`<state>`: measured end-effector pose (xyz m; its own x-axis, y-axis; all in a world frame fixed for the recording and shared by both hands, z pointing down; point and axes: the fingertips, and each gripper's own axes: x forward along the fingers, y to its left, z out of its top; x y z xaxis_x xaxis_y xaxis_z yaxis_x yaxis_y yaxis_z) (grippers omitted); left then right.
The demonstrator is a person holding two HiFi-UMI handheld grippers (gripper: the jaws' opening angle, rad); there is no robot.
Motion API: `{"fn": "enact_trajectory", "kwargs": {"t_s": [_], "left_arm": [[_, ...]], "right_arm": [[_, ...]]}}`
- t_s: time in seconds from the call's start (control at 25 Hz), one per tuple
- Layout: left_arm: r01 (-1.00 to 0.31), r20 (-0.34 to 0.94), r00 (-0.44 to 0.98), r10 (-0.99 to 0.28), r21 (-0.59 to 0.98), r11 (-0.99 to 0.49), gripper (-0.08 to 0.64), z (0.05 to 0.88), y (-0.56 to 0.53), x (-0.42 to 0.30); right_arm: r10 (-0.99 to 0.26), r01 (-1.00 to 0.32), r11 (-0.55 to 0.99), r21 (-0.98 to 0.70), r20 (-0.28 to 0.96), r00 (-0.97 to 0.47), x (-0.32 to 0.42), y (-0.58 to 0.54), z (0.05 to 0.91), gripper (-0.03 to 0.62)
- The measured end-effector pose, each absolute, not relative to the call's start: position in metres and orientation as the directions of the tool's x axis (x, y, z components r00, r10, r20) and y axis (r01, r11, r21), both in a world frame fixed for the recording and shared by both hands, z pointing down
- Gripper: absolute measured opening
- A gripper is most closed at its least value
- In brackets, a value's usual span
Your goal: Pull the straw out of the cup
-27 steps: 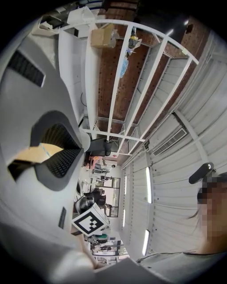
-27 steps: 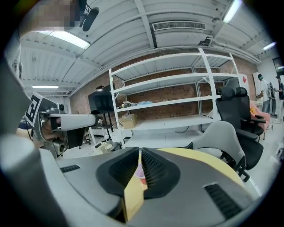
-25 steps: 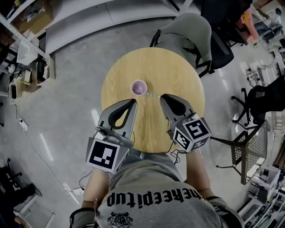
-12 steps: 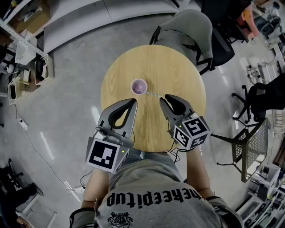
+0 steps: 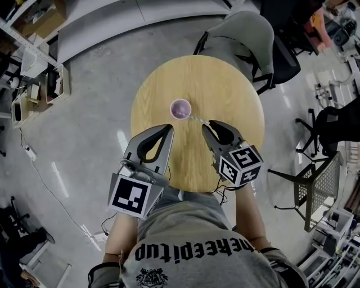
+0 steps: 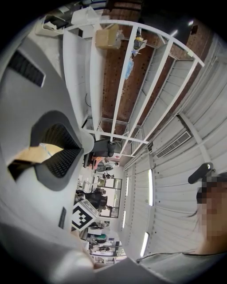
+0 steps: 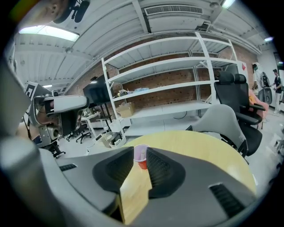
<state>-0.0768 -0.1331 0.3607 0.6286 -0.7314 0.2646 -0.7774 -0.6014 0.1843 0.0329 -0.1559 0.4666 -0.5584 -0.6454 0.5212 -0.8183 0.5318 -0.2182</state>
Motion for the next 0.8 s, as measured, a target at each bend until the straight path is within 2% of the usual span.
{"fn": "enact_trajectory", "kwargs": {"t_s": [0.8], "left_arm": [[-0.795, 0.291, 0.606, -0.740, 0.194, -0.575, 0.026, 0.372, -0.149, -0.101]], "right_arm": [[-0.592, -0.805, 0.541, -0.244, 0.569, -0.571, 0.008, -0.172, 0.498, 0.115]]}}
